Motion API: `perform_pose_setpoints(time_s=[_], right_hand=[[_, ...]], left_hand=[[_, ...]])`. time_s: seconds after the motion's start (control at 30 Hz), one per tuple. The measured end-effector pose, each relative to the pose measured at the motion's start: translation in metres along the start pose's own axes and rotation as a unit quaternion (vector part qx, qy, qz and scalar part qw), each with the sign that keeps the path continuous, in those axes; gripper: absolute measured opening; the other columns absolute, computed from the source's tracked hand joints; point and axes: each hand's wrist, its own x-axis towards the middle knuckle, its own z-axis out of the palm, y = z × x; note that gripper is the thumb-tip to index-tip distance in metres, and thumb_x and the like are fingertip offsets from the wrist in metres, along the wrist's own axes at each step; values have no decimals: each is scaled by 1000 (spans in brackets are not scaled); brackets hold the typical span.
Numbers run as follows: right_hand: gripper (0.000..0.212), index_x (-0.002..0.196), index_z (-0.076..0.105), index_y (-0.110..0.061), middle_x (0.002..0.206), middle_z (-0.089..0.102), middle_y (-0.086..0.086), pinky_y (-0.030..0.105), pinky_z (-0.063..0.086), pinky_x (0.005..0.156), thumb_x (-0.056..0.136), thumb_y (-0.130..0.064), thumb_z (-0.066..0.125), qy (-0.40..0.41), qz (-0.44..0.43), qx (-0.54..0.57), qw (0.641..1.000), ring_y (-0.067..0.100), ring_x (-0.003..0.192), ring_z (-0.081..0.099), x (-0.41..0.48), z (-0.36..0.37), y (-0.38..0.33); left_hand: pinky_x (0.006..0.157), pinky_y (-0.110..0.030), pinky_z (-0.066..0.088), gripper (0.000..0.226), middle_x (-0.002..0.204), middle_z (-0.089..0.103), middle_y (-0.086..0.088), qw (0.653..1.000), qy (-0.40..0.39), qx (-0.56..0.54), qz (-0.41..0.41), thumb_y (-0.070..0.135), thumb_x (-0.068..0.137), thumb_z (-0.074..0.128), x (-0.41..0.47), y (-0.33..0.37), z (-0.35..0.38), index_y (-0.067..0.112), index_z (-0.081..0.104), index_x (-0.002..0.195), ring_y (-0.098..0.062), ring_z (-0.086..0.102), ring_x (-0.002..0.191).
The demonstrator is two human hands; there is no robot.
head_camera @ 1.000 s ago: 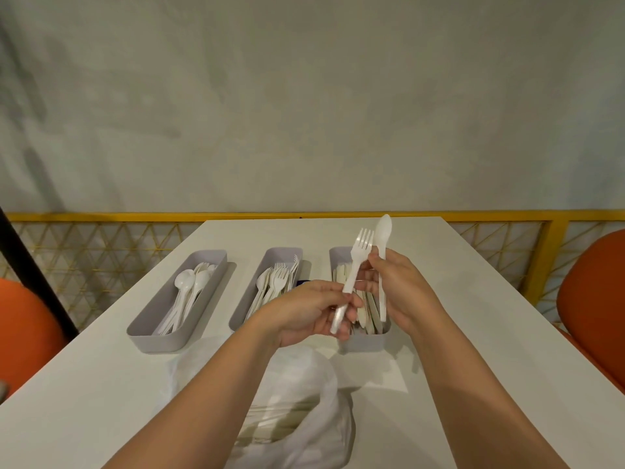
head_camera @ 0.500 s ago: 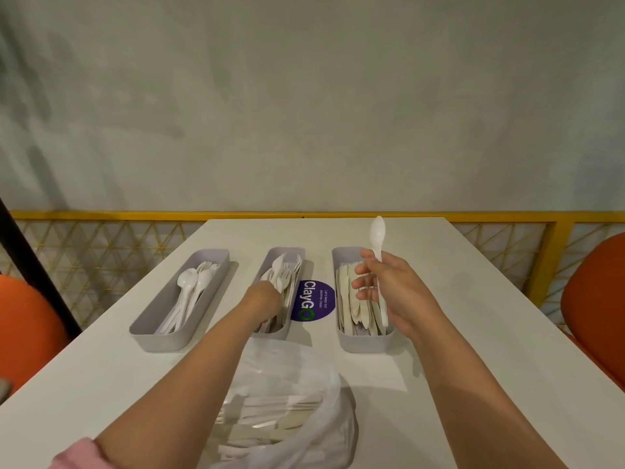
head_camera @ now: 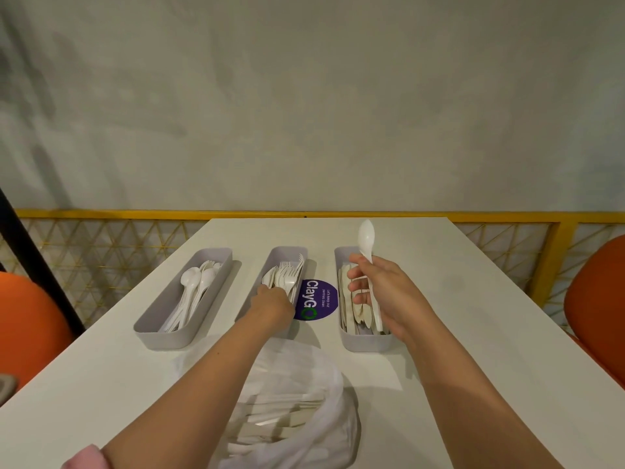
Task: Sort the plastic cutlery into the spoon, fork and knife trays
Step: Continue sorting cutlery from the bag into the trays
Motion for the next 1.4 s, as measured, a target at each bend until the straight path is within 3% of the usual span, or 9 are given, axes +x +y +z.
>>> perform_pose_setpoints(time_s=[0.17,0.3,0.43,0.57,0.7,0.83,1.1,1.3,1.4], right_hand=[[30,118,59,-14,84,55,-1,19,43,62,98,-29,43,2,0,-1,1000,10,75,50,-1,9,4],[35,128,54,-24,99,57,-3,21,46,71,98,-37,40,-7,-1,-11,1000,11,93,53,-3,19,5],[34,129,51,-36,125,56,3,29,48,88,100,-37,34,-45,3,-3,999,22,116,53,-7,34,7],[31,122,53,-41,117,60,7,27,48,63,101,-38,31,-58,-16,8,998,21,98,58,-9,46,5],[32,125,51,-39,102,62,-1,23,47,59,101,-39,30,-78,-25,-5,997,12,76,59,-9,55,3],[32,124,53,-28,108,63,0,30,47,88,100,-39,34,-95,-14,-46,994,16,104,59,-4,61,10],[31,123,54,-26,95,58,-7,24,44,80,99,-37,39,-127,5,-86,988,9,92,55,-8,72,19],[17,99,58,-27,89,55,-3,25,42,73,98,-28,41,-173,2,-84,981,13,88,51,-13,83,23],[18,94,58,-30,92,54,-3,26,42,77,98,-29,41,-196,-5,-105,975,11,88,51,-14,86,25]], left_hand=[[57,-23,42,26,109,54,-8,980,-9,-170,100,15,96,42,-23,11,-16,3,58,112,-18,51,80],[81,-31,48,14,93,58,0,948,-39,-274,153,26,96,47,-48,23,-22,17,57,95,-17,55,91],[76,-24,46,19,85,61,3,909,-95,-345,212,24,99,42,-64,28,-28,24,60,93,-12,54,81],[66,-18,46,14,82,59,0,892,-117,-379,218,16,98,43,-65,21,-27,18,57,102,-8,55,73],[68,-21,52,12,78,63,-1,868,-115,-436,208,11,98,44,-60,3,-28,6,55,102,-12,62,74],[60,-19,50,20,70,59,-4,855,-47,-491,161,3,97,44,-49,-24,-37,10,56,82,-10,56,61],[58,-28,33,21,66,45,-10,877,142,-454,-65,4,90,43,10,-110,-57,7,52,71,-22,40,60],[57,-27,34,27,110,54,-20,906,196,-340,-158,6,92,43,29,-144,-57,2,47,118,-32,49,89],[70,-35,34,30,119,50,-24,931,174,-280,-157,2,92,37,29,-147,-51,1,39,122,-32,45,92]])
